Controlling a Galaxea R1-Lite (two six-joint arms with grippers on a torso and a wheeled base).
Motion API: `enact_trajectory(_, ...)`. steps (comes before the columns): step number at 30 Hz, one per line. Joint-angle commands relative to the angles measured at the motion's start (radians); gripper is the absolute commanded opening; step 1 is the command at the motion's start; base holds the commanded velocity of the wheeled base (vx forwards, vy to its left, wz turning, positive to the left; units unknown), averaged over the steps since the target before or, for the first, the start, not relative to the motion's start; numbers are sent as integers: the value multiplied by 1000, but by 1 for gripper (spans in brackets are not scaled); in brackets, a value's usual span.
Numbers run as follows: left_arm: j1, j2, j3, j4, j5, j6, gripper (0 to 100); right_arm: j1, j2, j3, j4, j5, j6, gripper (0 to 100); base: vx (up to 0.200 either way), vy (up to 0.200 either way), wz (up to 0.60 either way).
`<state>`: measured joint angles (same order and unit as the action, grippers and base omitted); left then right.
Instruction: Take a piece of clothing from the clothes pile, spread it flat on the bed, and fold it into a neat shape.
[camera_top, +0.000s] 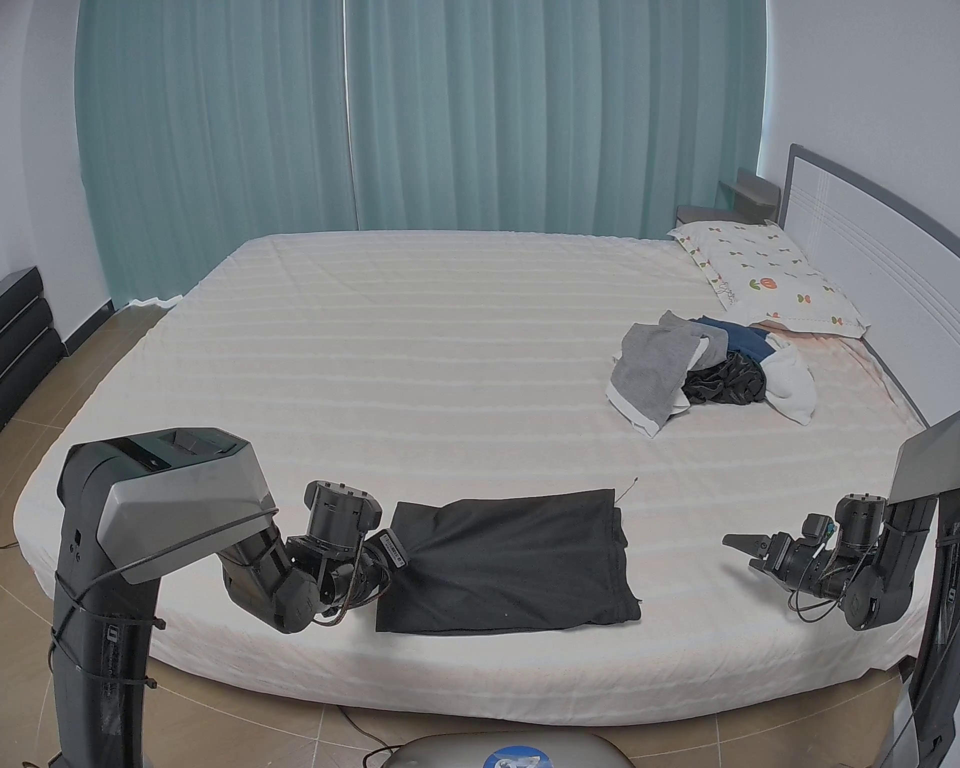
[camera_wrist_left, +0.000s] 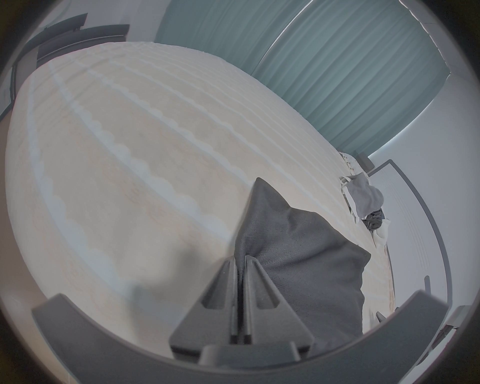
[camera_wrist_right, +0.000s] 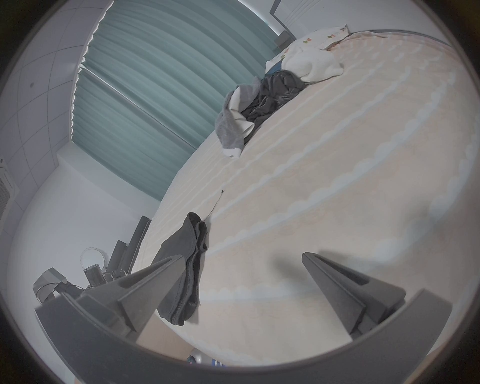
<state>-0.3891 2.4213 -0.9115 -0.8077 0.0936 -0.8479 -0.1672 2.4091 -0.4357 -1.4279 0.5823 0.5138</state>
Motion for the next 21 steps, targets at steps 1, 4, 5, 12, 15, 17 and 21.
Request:
enact_trajectory(1, 7, -8, 0, -1, 1, 0, 0, 0, 1, 0, 0, 1, 0, 100, 0, 200, 0)
enact_trajectory(4, 10, -10, 0, -1, 1, 0, 0, 0, 1, 0, 0, 1, 0, 100, 0, 200, 0)
enact_trajectory(5, 13, -8, 0, 1, 1, 0, 0, 0, 1, 0, 0, 1, 0, 100, 0, 200, 0)
enact_trajectory(12, 32, -14, 0, 1, 1, -2, 0, -2, 1, 0, 0, 1, 0, 100, 0, 200, 0)
enact_trajectory(15, 36, -14, 0, 2, 1, -2, 0, -2, 1, 0, 0, 1, 0, 100, 0, 200, 0)
enact_trajectory(17, 36, -14, 2, 4, 1, -2, 0, -2, 1, 0, 0, 1, 0, 100, 0, 200, 0)
enact_trajectory(21, 36, -13, 6, 4, 1, -2, 0, -2, 1, 2, 0, 1, 0, 100, 0, 200, 0)
